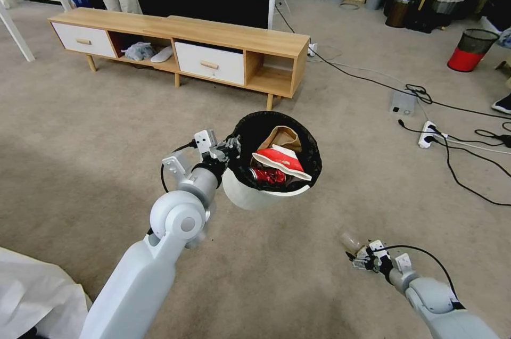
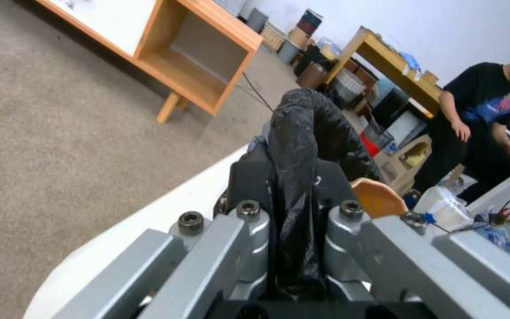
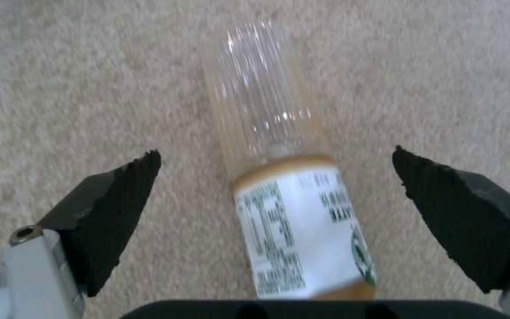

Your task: Pick up the trash bin and place the garbage on the floor into it.

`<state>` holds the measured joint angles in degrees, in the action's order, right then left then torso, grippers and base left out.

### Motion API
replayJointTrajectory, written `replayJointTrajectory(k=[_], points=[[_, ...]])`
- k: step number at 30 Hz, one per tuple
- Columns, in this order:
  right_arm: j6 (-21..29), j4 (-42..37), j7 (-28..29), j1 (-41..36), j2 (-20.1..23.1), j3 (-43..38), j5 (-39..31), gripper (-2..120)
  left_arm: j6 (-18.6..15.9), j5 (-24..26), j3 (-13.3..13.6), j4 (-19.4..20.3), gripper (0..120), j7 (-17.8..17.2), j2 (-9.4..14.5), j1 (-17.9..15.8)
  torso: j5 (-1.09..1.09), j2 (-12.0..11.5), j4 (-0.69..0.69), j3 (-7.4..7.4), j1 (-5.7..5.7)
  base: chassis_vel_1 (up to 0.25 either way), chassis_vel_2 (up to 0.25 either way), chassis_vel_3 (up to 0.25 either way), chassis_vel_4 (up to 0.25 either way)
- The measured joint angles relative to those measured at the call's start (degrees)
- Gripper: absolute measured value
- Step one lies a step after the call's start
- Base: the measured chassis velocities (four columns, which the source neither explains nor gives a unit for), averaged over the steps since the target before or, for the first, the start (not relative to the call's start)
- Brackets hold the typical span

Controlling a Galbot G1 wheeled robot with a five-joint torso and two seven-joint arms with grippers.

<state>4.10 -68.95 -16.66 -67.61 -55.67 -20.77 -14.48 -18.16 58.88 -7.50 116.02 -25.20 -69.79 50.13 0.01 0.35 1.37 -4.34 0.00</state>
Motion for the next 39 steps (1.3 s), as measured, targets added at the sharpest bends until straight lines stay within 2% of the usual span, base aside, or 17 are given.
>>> replayJointTrajectory(k=[12, 19, 20, 24, 25, 26, 27, 28, 29, 31, 33, 34, 36, 39], points=[[-0.9, 6.7, -0.3, 1.9, -2.1, 0.8, 1.7, 100, 0.0, 0.2, -0.5, 1.1, 7, -0.1, 0.8, 0.8, -0.01, 0.0, 0.00, 0.00, 0.00, 0.000, 0.000, 0.000, 0.000], [-0.9, 7.5, -0.4, 2.4, -2.4, 1.2, 2.0, 100, 0.0, 0.2, -0.7, 1.1, 7, -0.2, 0.9, 1.0, -0.01, 0.0, 0.00, 0.00, 0.00, 0.000, 0.000, 0.000, 0.000], [-1.0, 7.6, -0.4, 2.5, -2.4, 1.2, 2.1, 96, 0.0, 0.2, -0.7, 1.1, 7, -0.2, 0.8, 1.0, -0.01, 0.0, 0.00, 0.00, 0.00, 0.000, 0.000, 0.000, 0.000], [-1.0, 7.6, -0.5, 2.5, -2.4, 1.2, 2.1, 94, 0.0, 0.2, -0.7, 1.1, 7, -0.2, 0.8, 1.0, -0.02, 0.0, 0.00, 0.00, 0.00, 0.000, 0.000, 0.000, 0.000], [-1.1, 7.6, -0.7, 2.5, -2.5, 1.2, 2.3, 83, 0.0, 0.2, -0.6, 1.1, 7, -0.2, 0.8, 1.0, -0.02, 0.0, 0.01, 0.00, 0.00, 0.000, 0.000, 0.000, 0.000], [-1.2, 7.6, -0.8, 2.5, -2.5, 1.2, 2.3, 81, 0.0, 0.2, -0.6, 1.1, 7, -0.2, 0.8, 1.0, -0.01, 0.0, 0.00, 0.00, 0.00, 0.000, 0.000, 0.000, 0.000], [-1.2, 7.5, -0.8, 2.5, -2.5, 1.2, 2.3, 74, 0.0, 0.2, -0.6, 1.1, 7, -0.2, 0.8, 1.0, -0.01, 0.0, 0.00, 0.00, 0.00, 0.000, 0.000, 0.000, 0.000], [-1.2, 7.5, -0.8, 2.5, -2.5, 1.2, 2.3, 74, 0.0, 0.2, -0.6, 1.1, 7, -0.2, 0.8, 1.0, -0.01, 0.0, 0.00, 0.00, 0.00, 0.000, 0.000, 0.000, 0.000], [-1.3, 7.5, -0.9, 2.5, -2.4, 1.2, 2.4, 68, 0.0, 0.1, -0.6, 1.1, 7, -0.2, 0.8, 1.0, -0.01, 0.0, 0.00, 0.00, 0.00, 0.000, 0.000, 0.000, 0.000], [-1.3, 7.4, -0.9, 2.5, -2.4, 1.2, 2.4, 67, 0.0, 0.1, -0.6, 1.1, 7, -0.2, 0.8, 1.0, -0.01, 0.0, 0.00, 0.00, 0.00, 0.000, 0.000, 0.000, 0.000], [-1.4, 7.3, -1.0, 2.5, -2.3, 1.1, 2.4, 50, 0.0, 0.1, -0.6, 1.1, 7, -0.2, 0.8, 1.0, 0.01, 0.0, -0.02, 0.00, 0.00, 0.000, 0.000, 0.000, 0.000], [-1.4, 7.3, -1.0, 2.5, -2.3, 1.1, 2.4, 50, 0.0, 0.1, -0.6, 1.1, 7, -0.2, 0.8, 1.0, 0.01, 0.0, -0.02, 0.00, 0.00, 0.000, 0.000, 0.000, 0.000], [-1.5, 7.3, -1.2, 2.4, -2.1, 0.9, 2.4, 42, 0.0, 0.1, -0.5, 1.0, 7, -0.2, 0.6, 0.9, -0.01, 0.0, -0.01, 0.00, 0.00, 0.000, 0.000, 0.000, 0.000], [-1.6, 7.3, -1.3, 2.4, -2.1, 0.9, 2.4, 39, 0.0, -0.1, -0.5, 0.8, 7, -0.1, 0.5, 0.9, 0.00, 0.0, 0.00, 0.00, 0.00, 0.000, 0.000, 0.000, 0.000]])
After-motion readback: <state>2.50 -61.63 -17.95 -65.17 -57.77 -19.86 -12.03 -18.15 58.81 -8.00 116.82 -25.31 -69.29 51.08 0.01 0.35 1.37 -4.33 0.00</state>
